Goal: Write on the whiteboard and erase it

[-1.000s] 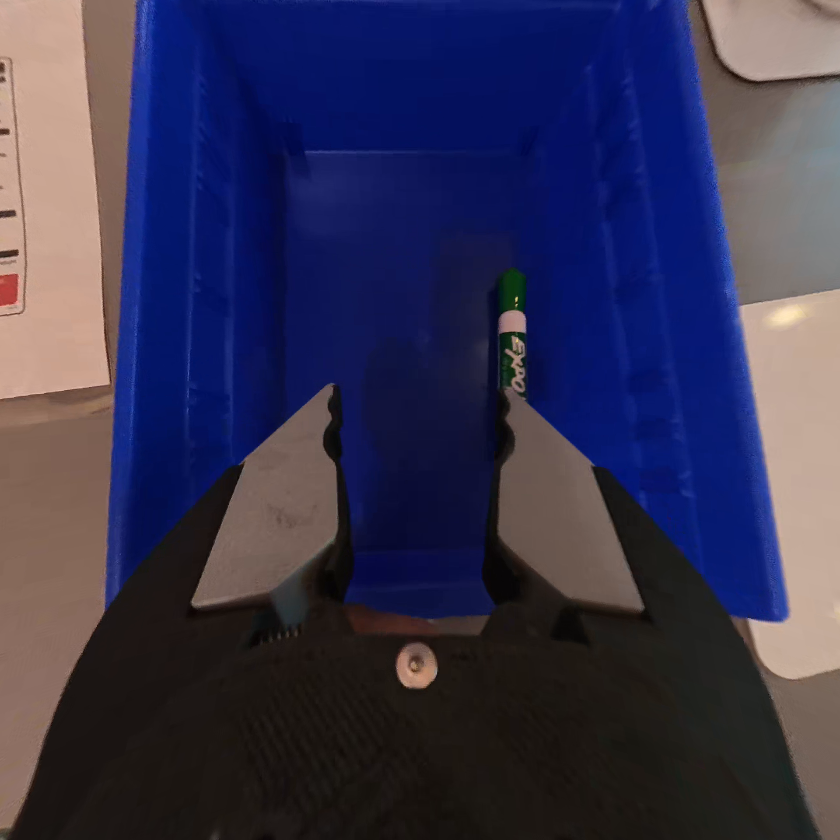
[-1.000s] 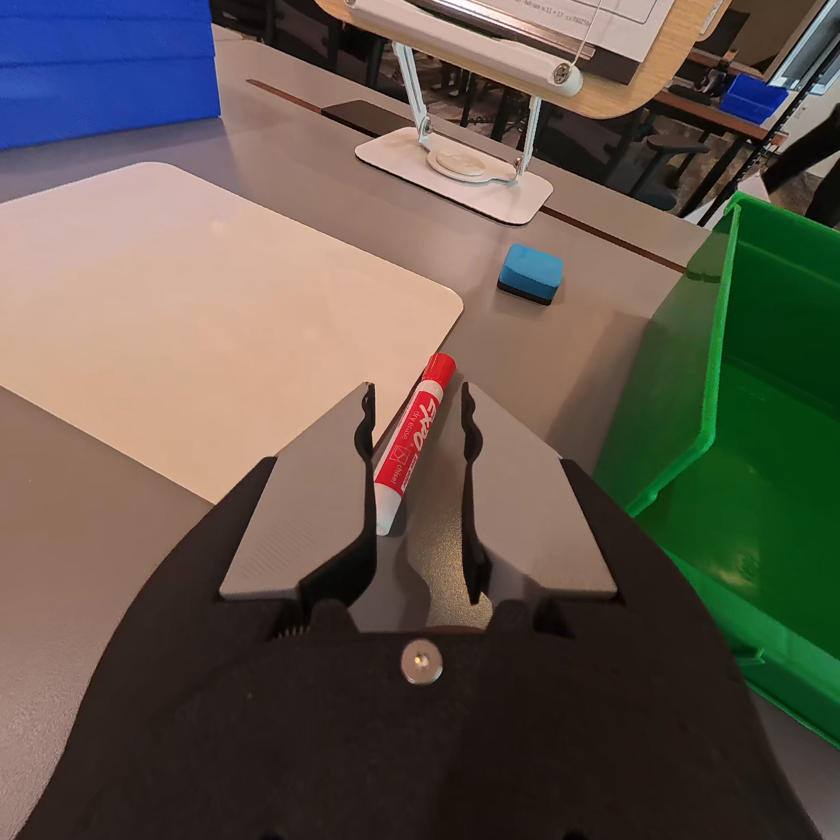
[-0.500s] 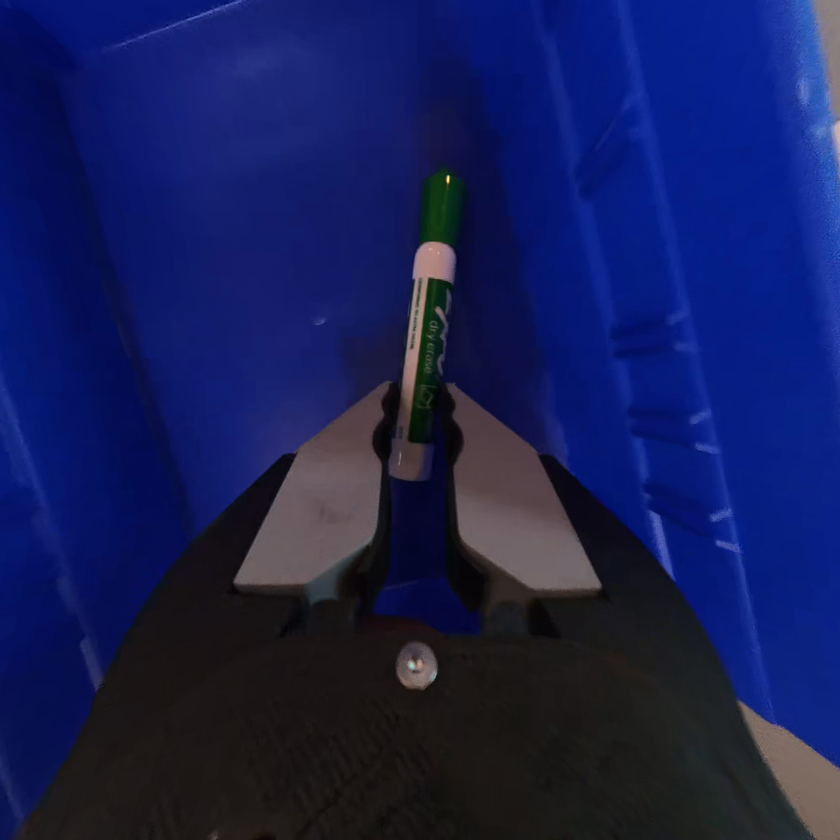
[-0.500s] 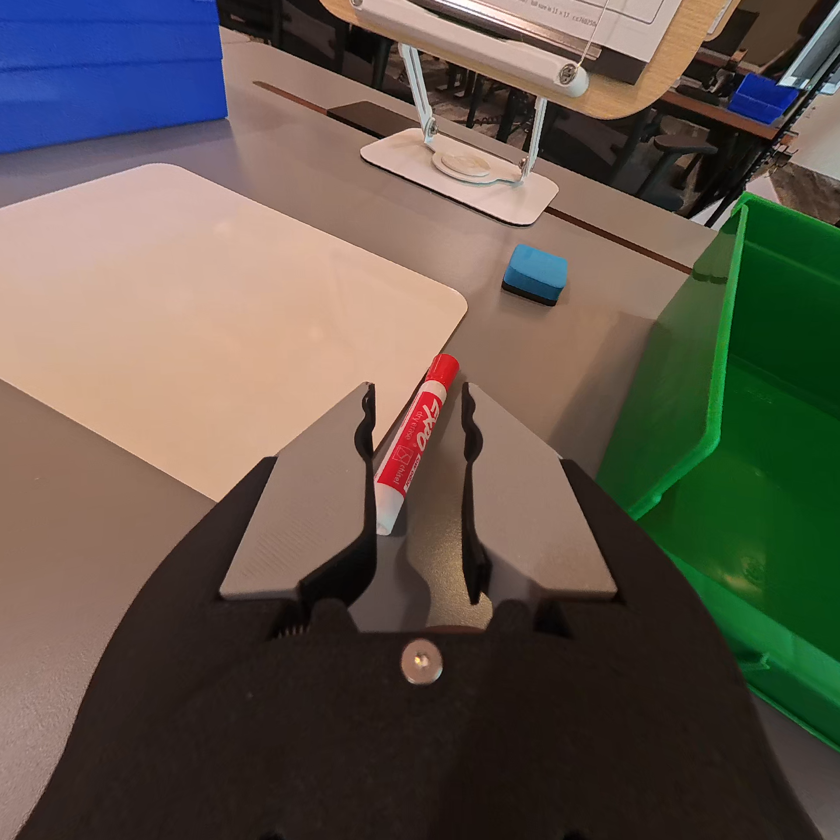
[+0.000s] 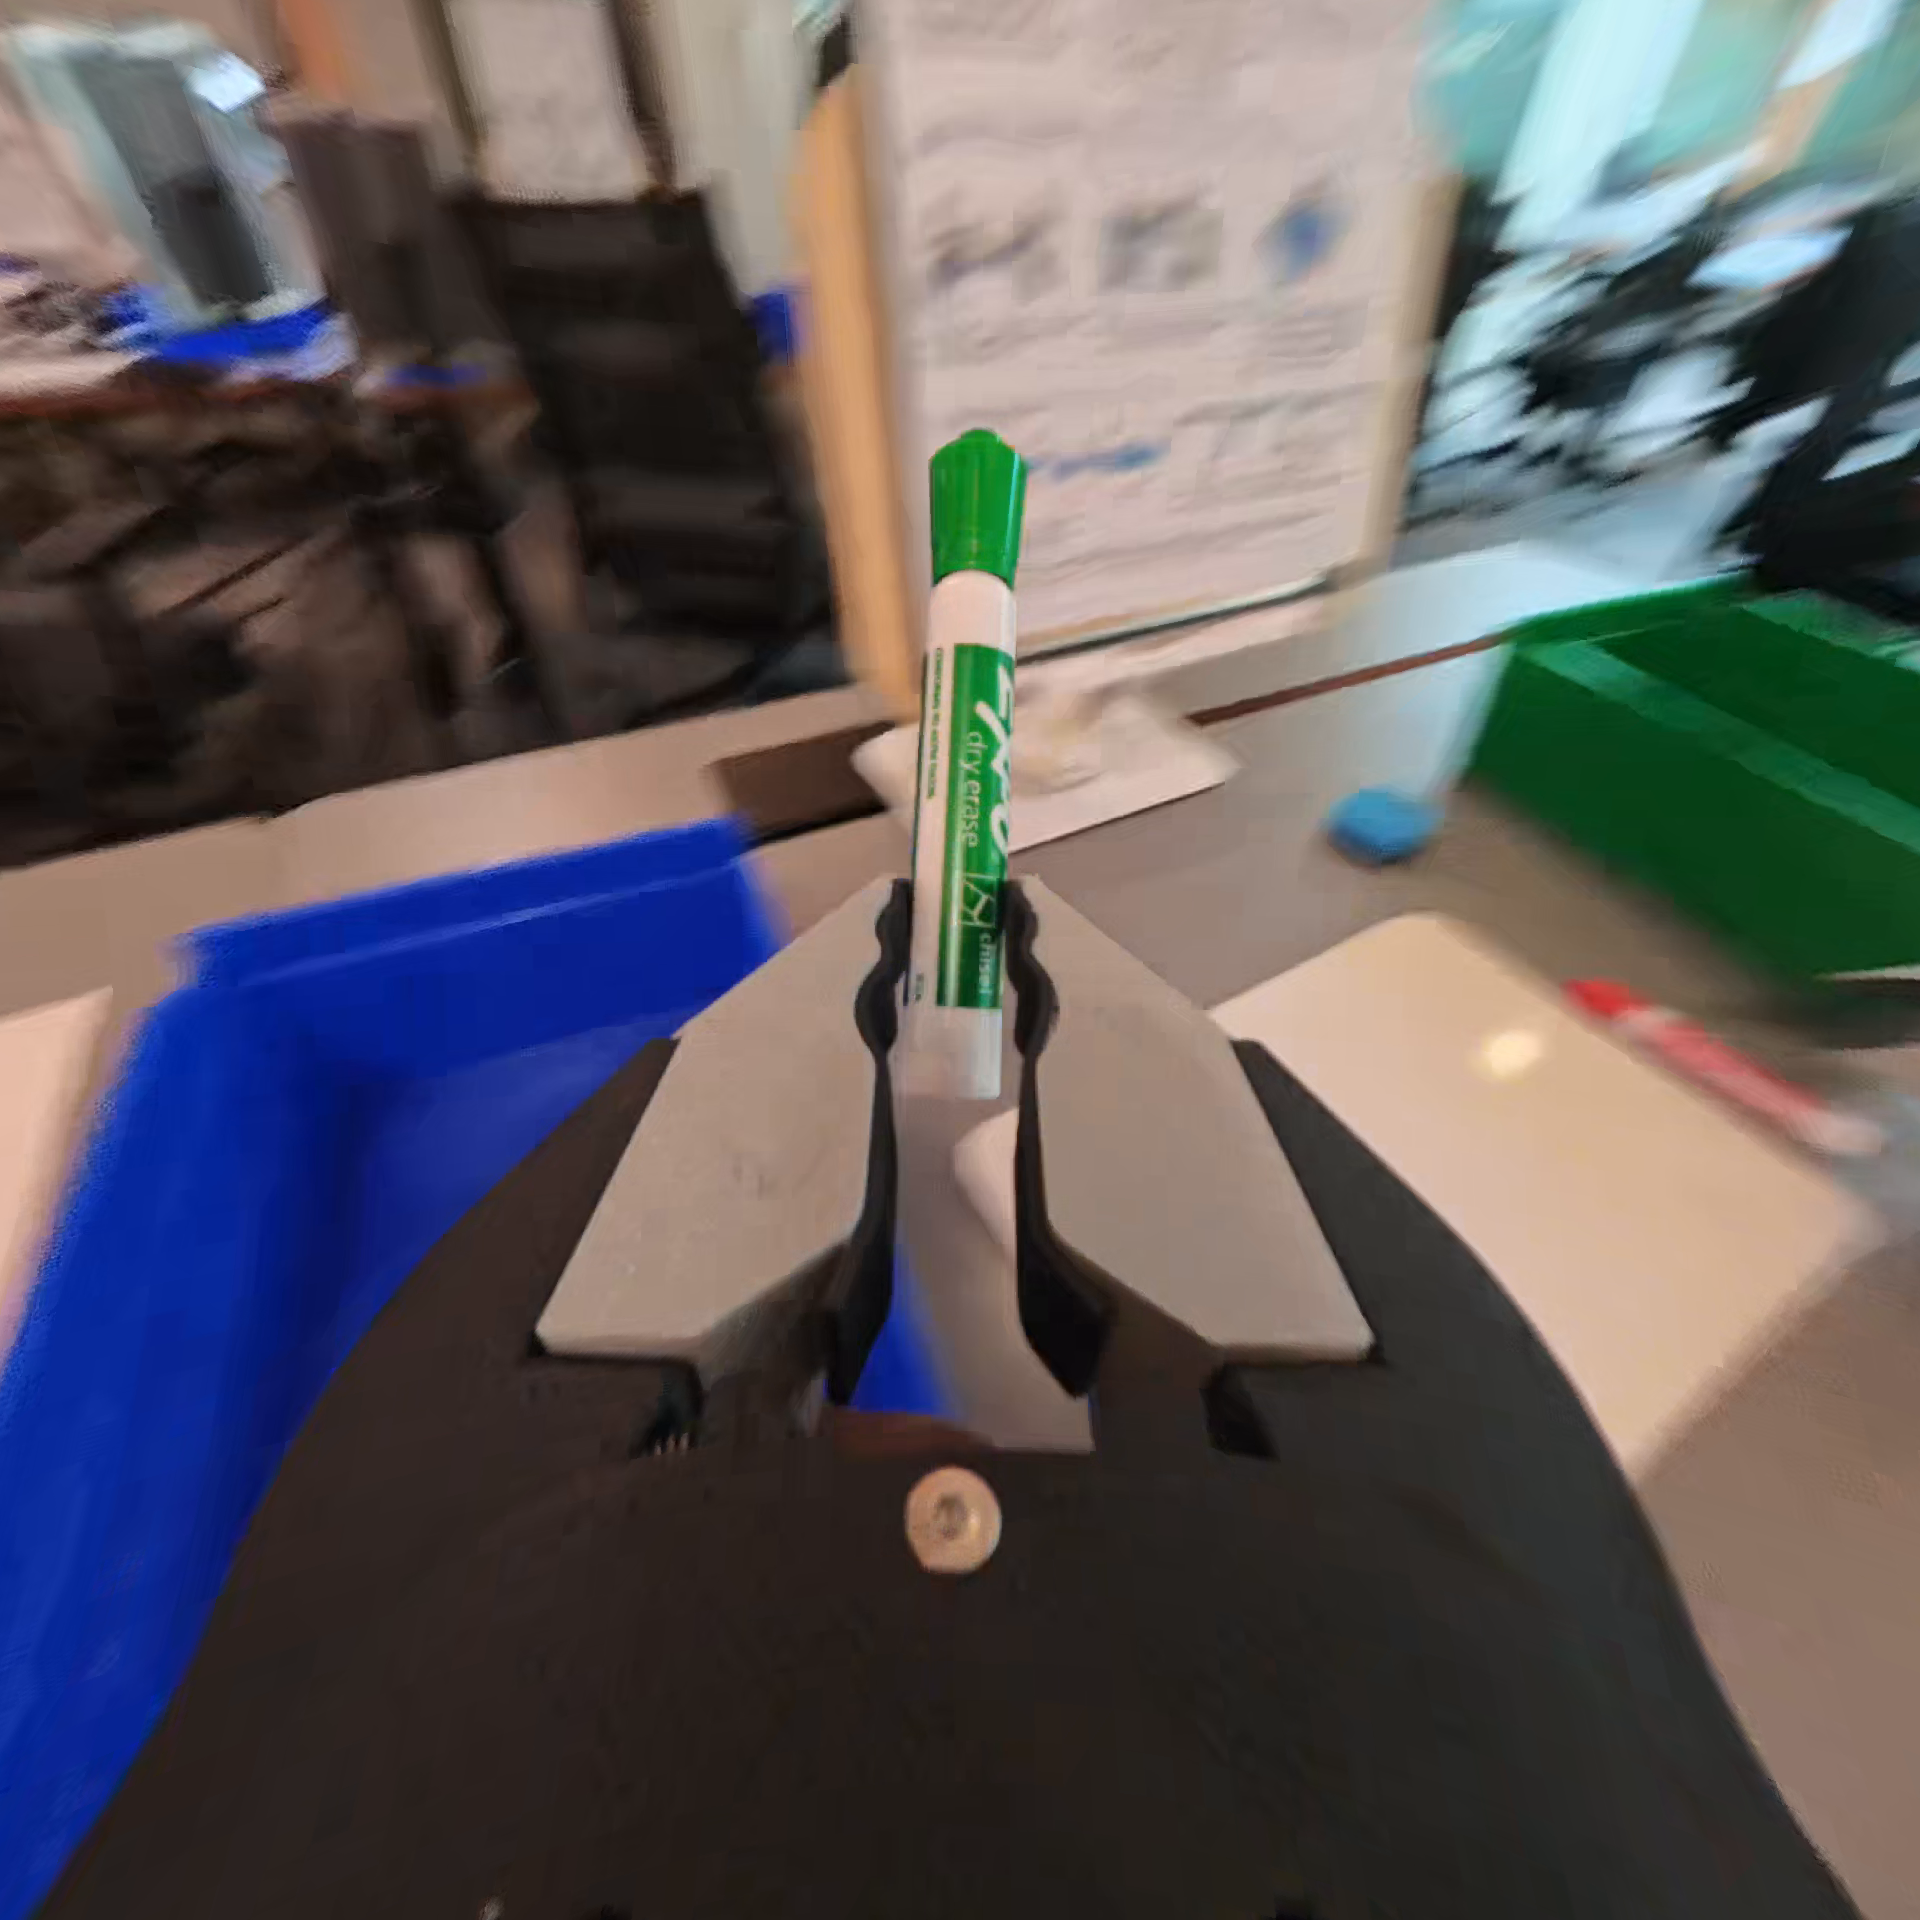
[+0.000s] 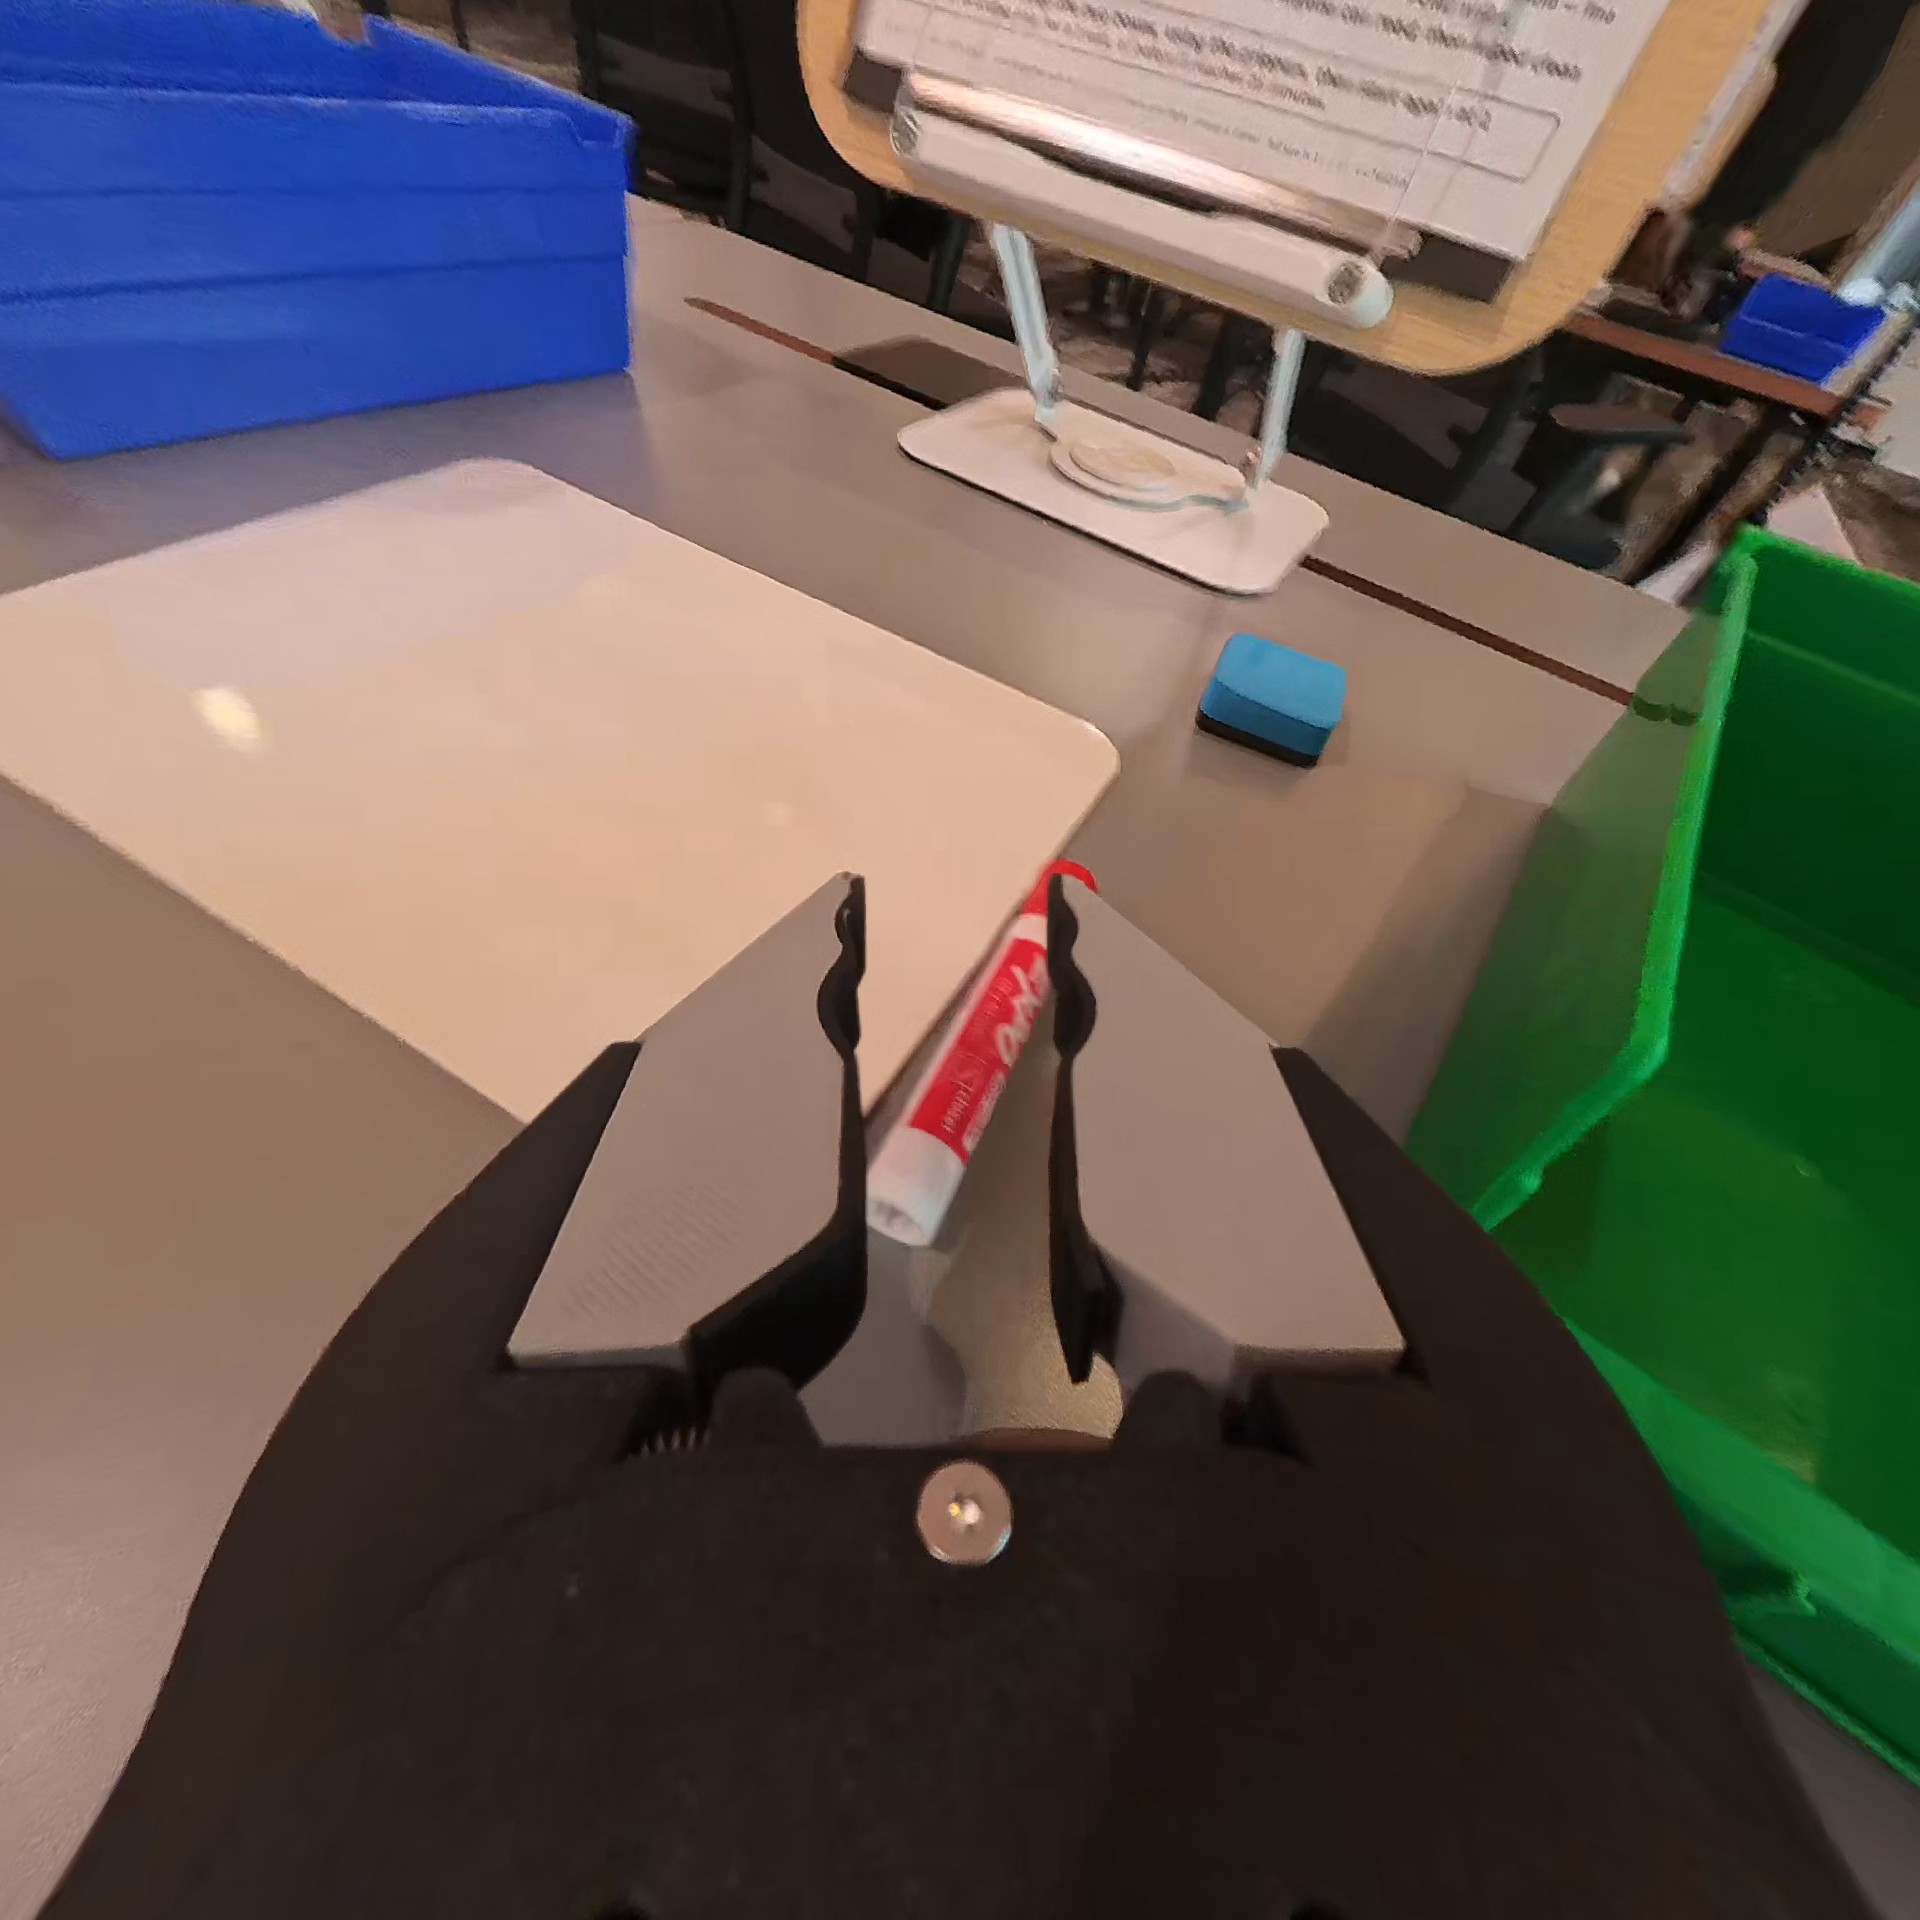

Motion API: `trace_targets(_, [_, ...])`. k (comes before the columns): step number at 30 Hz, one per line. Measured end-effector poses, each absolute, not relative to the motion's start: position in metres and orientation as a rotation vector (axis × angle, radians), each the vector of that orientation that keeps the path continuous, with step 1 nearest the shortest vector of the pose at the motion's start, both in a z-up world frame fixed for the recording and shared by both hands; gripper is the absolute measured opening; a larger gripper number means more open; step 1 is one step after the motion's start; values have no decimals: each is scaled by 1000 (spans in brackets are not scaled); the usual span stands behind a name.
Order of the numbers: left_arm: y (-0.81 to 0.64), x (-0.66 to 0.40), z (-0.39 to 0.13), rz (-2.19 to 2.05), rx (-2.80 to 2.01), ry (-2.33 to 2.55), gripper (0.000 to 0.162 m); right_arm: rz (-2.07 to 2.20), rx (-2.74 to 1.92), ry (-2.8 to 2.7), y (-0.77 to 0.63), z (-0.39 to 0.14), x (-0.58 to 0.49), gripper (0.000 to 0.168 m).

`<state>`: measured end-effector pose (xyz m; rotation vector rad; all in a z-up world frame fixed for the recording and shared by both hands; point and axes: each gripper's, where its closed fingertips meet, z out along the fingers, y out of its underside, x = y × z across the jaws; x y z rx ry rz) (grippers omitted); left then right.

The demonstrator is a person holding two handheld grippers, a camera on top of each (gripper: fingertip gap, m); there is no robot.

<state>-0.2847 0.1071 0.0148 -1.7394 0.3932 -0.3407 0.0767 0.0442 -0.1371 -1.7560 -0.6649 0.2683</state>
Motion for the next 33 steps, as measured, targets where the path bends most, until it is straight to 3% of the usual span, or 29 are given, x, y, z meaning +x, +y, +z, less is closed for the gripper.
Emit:
trace_targets(3, [58,-190,25,-648,-1581,603,16,382,-1635,-716,30,-120,63,29])
trace_targets(6, [20,-102,-8,-887,-1544,777,17,542,-1505,-793,4,-102,45,26])
trace_targets(9, [-12,-31,-41,-1140,-1510,858,17,705,-1435,-776,-22,-78,30,10])
trace_targets(12, [-29,12,-68,-1222,-1515,924,17,769,-1514,-747,-26,-71,24,27])
trace_targets(15, [-37,33,-74,-1326,-1489,888,17,764,-1596,-656,-16,-80,31,17])
trace_targets(16, [-39,38,-79,-1362,-1511,892,17,804,-1596,-651,-18,-81,30,0])
trace_targets(20, [-36,51,-104,-1327,-1613,927,16,951,-1579,-580,-15,-79,32,0])
trace_targets(23, [-38,55,-112,-1375,-1646,928,16,1046,-1583,-586,-17,-84,29,41])
trace_targets(31, [-42,52,-132,-1300,-1737,1017,17,943,-1677,-778,-23,-105,12,46])
trace_targets(32, [-43,52,-134,-1285,-1739,1034,16,904,-1698,-813,-24,-110,9,40])
trace_targets(33, [-43,53,-135,-1268,-1742,1041,16,886,-1694,-829,-25,-111,7,19])
